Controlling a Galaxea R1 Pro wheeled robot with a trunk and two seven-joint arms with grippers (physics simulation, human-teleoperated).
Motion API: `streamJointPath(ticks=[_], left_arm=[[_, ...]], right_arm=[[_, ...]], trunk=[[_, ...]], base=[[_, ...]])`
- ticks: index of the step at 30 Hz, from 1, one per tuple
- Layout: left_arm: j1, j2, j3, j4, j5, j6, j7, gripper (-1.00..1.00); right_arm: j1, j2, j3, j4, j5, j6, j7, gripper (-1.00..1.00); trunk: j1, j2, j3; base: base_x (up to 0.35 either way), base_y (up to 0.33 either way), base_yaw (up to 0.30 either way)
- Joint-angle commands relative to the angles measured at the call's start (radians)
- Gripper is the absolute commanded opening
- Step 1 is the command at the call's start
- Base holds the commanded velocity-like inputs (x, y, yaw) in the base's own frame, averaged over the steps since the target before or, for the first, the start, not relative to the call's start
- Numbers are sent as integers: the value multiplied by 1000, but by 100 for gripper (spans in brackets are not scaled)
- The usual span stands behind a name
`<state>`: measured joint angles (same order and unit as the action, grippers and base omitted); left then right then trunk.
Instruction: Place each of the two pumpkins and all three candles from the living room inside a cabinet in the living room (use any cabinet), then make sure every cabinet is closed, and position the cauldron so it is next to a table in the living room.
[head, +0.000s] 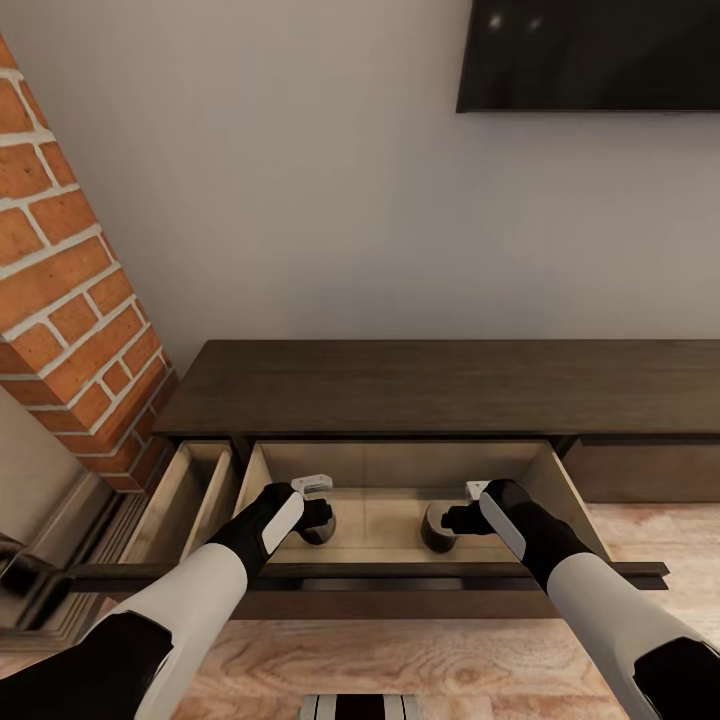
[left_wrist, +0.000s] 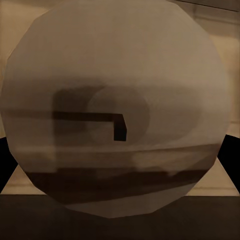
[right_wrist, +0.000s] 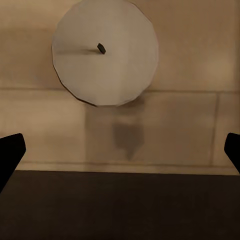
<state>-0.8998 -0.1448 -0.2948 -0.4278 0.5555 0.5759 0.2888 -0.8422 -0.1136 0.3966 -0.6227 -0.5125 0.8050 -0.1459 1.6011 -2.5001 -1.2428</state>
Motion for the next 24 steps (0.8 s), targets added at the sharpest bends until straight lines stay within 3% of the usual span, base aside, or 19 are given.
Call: streamJointPath(ticks=[1,11,12,24], left_arm=[[-1,1,-7,-2,11,2,9,-100],[-1,1,-7,-2,11,2,9,-100],[-1,1,-7,-2,11,2,9,100],[-1,2,-7,-2,11,2,8,100]], right_arm=[[-1,-1,7,-2,-11,3,-9,100],[-1,-1,7,-2,-11,2,-9,100],[-1,-1,7,-2,-11,2,-9,100],[0,-1,7,-2,-11,2,-9,100]], trunk=[[0,0,-1],[0,0,-1],[0,0,-1],[0,0,-1]], base=[[0,0,0],[0,0,0],[0,0,0],[0,0,0]])
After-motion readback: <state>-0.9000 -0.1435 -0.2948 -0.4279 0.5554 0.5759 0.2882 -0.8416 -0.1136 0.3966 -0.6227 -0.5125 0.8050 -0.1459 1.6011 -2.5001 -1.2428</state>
